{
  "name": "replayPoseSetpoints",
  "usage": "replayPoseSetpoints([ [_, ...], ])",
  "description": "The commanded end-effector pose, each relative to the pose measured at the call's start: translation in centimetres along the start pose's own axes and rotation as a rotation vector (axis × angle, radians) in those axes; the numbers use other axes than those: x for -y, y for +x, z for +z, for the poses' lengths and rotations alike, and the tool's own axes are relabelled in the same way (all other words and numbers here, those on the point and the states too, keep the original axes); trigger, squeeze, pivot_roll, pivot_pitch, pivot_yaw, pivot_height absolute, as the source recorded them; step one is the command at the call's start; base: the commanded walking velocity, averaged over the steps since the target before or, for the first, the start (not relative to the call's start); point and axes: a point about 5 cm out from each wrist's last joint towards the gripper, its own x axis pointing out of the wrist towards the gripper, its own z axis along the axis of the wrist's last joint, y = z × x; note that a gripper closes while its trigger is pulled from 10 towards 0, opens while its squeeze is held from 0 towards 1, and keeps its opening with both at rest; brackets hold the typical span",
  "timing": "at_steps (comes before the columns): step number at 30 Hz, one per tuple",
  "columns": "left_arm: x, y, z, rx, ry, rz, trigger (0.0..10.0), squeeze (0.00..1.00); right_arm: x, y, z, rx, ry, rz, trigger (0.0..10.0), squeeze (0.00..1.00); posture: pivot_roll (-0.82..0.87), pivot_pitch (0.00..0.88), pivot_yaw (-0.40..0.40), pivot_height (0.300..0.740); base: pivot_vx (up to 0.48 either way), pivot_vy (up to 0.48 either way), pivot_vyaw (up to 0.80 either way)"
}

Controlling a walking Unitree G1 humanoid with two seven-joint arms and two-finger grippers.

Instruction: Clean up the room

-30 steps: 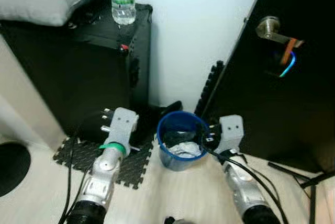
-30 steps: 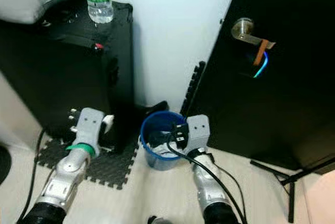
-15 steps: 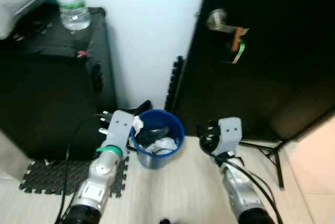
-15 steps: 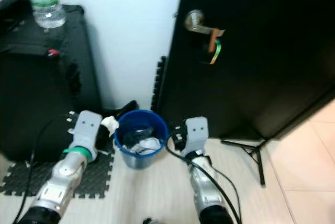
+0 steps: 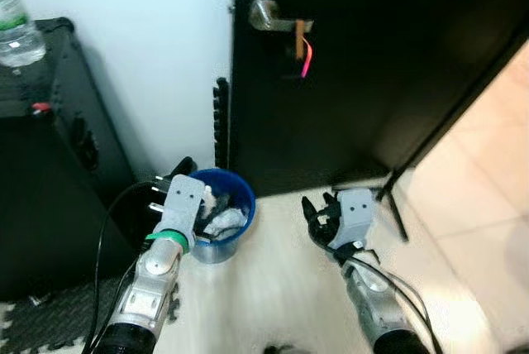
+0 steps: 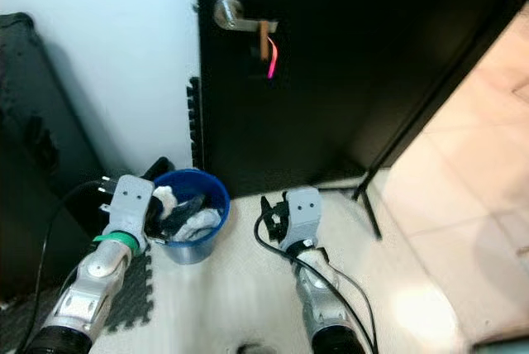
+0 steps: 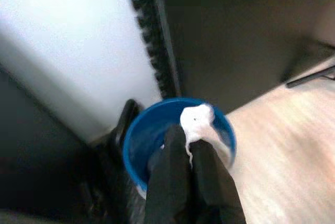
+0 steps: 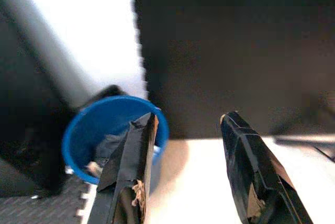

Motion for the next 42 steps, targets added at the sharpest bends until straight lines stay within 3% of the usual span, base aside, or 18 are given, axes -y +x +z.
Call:
replayPoseSetpoints([
  [1,0.53,-0.12,-0.28,-0.014,0.001,-0.018,10.0,0.00,0.36,-0.30,-0.33,-0.014,0.007,-0.019,10.0,0.00,0.01,0.069,0.012,0.740,0.000,0.000,-0.77],
  [10,0.37,-0.15,-0.24,-0.009,0.010,-0.008,10.0,0.00,0.30,-0.32,-0.29,-0.008,0.014,-0.027,10.0,0.00,0.01,0.071,0.014,0.740,0.000,0.000,-0.77],
  [19,-0.27,0.04,-0.29,-0.013,0.039,0.036,10.0,0.00,-0.27,-0.06,0.18,0.018,-0.002,0.002,10.0,0.00,0.01,0.073,0.015,0.740,0.416,0.000,0.00],
  [42,0.16,0.01,-0.27,-0.011,0.038,0.000,10.0,0.00,-0.13,-0.06,0.27,0.023,-0.013,-0.014,10.0,0.00,0.01,0.074,0.020,0.740,0.422,0.000,0.00],
])
